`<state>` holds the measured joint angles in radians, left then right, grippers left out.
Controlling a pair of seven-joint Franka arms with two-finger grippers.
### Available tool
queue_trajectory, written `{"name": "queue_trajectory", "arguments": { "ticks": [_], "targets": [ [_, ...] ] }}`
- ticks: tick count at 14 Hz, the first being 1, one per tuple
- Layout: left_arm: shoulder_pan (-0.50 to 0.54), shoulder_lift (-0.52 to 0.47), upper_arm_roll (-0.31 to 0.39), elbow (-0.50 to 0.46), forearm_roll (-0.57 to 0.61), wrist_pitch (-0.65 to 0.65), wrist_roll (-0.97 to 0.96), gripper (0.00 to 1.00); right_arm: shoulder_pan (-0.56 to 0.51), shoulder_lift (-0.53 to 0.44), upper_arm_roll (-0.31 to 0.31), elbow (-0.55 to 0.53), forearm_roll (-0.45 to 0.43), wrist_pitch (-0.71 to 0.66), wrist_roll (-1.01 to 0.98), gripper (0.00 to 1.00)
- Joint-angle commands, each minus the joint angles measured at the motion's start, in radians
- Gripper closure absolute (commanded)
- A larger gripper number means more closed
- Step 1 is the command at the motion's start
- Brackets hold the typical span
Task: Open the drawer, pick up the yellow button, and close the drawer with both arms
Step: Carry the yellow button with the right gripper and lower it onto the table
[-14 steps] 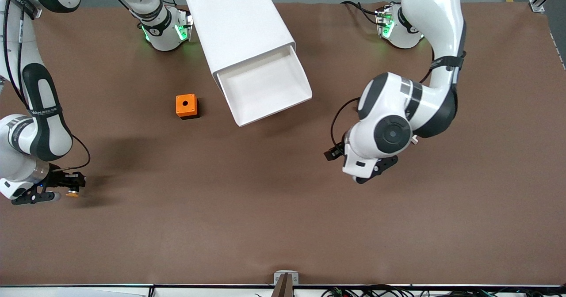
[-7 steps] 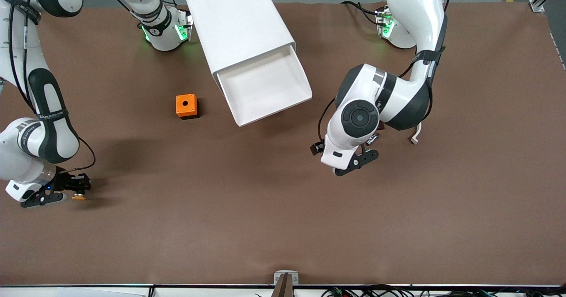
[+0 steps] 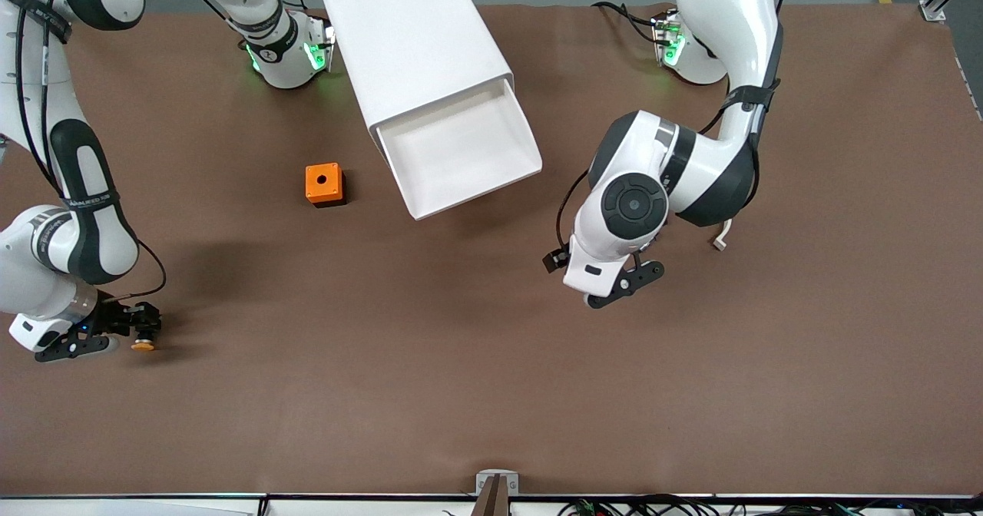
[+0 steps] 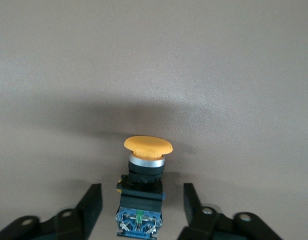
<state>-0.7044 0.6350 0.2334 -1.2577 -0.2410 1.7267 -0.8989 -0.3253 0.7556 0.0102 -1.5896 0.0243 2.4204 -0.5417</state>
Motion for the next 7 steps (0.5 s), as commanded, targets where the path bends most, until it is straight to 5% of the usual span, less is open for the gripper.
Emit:
{"name": "queue_trajectory", "arguments": {
  "ticks": [1, 7],
  "targets": [
    [-0.003, -0.023, 0.001, -0.020, 0.020, 0.008, 0.017, 0.01, -0.006, 0.004, 0.007, 0.026, 0.016, -0.006, -0.007, 0.00],
    [-0.004, -0.032, 0.001, -0.023, 0.020, 0.001, 0.012, 0.01, 0.003, -0.044, 0.008, 0.031, 0.014, -0.122, 0.074, 0.00]
  ]
}}
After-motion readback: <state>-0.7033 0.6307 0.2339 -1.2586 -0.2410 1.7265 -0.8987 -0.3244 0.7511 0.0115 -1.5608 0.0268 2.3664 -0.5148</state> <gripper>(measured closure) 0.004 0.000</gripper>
